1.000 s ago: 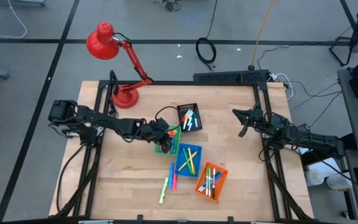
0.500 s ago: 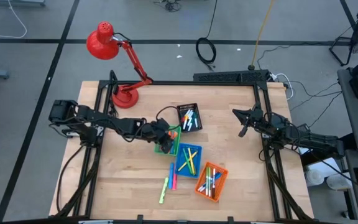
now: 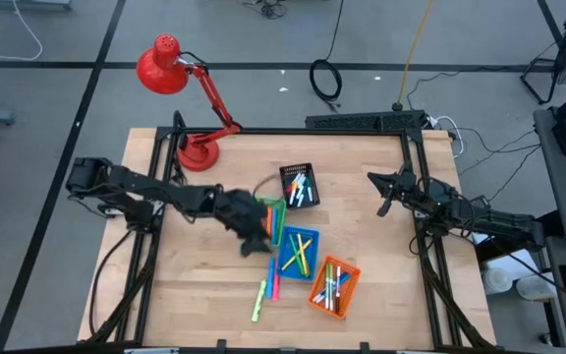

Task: Pick & Place Markers
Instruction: Put the light green highlighter into the green basket

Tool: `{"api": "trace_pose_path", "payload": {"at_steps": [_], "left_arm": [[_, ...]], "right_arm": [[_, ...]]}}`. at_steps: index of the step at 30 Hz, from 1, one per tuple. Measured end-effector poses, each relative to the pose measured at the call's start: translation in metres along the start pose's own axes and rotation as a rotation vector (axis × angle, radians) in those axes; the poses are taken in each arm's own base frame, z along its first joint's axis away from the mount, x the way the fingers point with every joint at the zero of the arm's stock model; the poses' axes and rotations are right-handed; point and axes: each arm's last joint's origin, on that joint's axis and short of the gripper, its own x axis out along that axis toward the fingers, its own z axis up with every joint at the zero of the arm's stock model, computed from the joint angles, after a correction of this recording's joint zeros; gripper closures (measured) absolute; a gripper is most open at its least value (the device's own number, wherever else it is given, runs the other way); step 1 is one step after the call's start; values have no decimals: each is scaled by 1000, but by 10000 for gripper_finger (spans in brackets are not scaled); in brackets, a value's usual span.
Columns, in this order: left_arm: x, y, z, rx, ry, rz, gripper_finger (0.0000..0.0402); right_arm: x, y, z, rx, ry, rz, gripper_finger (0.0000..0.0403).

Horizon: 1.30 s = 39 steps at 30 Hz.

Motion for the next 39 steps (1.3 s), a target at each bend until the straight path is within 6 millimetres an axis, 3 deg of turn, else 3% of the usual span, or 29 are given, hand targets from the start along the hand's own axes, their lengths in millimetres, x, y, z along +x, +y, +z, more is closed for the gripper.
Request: {"api": "trace_pose_path", "payload": {"at_steps": [4, 11, 13, 18, 22, 25, 33, 39], "left_arm": [[8, -29, -24, 93, 133, -141, 108], [22, -88, -68, -39, 204, -167, 106], [28, -107, -68, -68, 229, -118, 106], [52, -144, -67, 4, 367, 204, 106], [76, -146, -67, 9, 447, 483, 105], [93, -139, -69, -74, 460, 583, 105], [121, -121, -82, -238, 360, 730, 105], [138, -121, -96, -303, 314, 708, 105]], "right_arm": [[0, 0, 0, 0, 0, 0, 403], [0, 0, 0, 0, -1, 0, 403], [0, 0, 0, 0, 0, 0, 403], [0, 0, 0, 0, 0, 0, 403], [0, 0, 0, 0, 0, -1, 403], [0, 0, 0, 0, 1, 0, 403], [0, 0, 0, 0, 1, 0, 403], [0, 0, 0, 0, 1, 0, 403]]}}
